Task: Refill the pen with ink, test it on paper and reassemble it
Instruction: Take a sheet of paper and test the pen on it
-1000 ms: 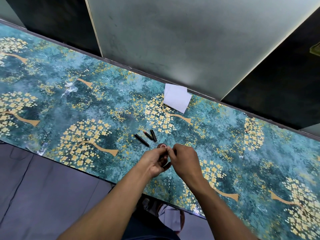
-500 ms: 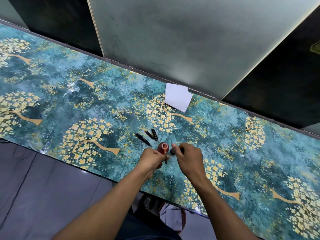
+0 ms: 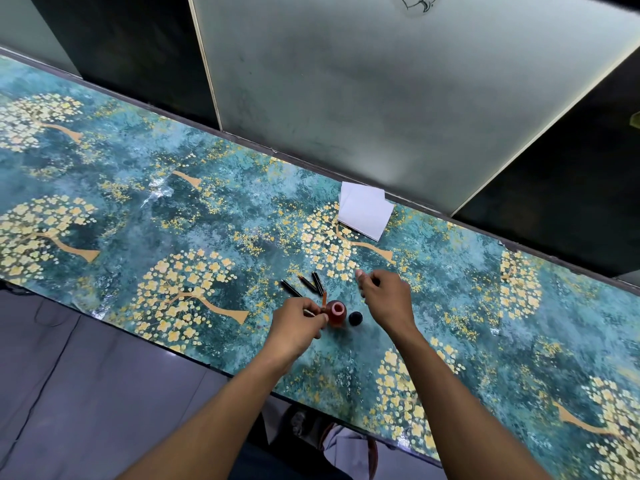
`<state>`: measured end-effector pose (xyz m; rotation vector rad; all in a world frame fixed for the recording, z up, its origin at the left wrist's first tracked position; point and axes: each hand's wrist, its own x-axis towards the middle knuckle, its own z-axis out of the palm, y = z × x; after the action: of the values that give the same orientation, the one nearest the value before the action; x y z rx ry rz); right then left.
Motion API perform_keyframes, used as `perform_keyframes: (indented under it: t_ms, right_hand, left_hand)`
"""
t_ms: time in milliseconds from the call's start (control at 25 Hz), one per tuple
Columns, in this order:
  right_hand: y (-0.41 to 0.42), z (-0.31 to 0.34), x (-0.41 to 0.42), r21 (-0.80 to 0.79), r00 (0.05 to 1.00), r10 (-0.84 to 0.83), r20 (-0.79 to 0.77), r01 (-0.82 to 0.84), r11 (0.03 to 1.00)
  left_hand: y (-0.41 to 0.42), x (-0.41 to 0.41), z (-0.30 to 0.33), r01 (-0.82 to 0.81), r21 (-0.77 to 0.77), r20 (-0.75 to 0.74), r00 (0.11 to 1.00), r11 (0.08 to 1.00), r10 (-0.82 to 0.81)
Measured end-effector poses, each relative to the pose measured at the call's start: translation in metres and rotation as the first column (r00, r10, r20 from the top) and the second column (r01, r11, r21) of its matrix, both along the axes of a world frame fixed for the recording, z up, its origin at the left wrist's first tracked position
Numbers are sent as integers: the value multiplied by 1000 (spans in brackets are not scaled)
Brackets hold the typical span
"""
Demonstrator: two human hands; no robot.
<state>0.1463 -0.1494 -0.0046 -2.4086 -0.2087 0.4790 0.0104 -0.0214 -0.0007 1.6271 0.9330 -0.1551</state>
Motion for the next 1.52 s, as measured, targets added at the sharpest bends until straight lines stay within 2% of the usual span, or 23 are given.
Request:
perform_keyframes:
  t_ms: [120, 360, 520, 680, 960, 1240, 1520]
  right_hand:
    - [16, -7, 32, 28, 999, -47, -23, 47, 999]
    - [39, -25, 99, -98, 996, -91, 6, 91, 991]
    - [47, -30, 136, -75, 966, -258, -3, 257, 963]
    - [58, -46, 161, -29, 905, -413, -101, 412, 911]
    - [62, -50, 166, -2, 832, -538, -133, 543, 840]
    - [47, -41, 163, 17, 833, -546, -88, 549, 835]
    - [48, -28, 159, -80, 851, -521, 65, 525, 847]
  left_hand:
    - [12, 3, 11, -8, -18, 71, 997, 1000, 9]
    - [32, 8, 28, -31, -26, 165, 986, 999, 35]
    - [36, 9, 30, -24, -26, 199, 980, 999, 28]
    - [40, 11, 24, 3, -26, 217, 976, 1000, 2]
    - [47, 12, 19, 14, -31, 215, 977, 999, -8]
    - [41, 22, 26, 53, -68, 212, 977, 996, -37]
    - [43, 22, 23, 56, -63, 201, 979, 996, -42]
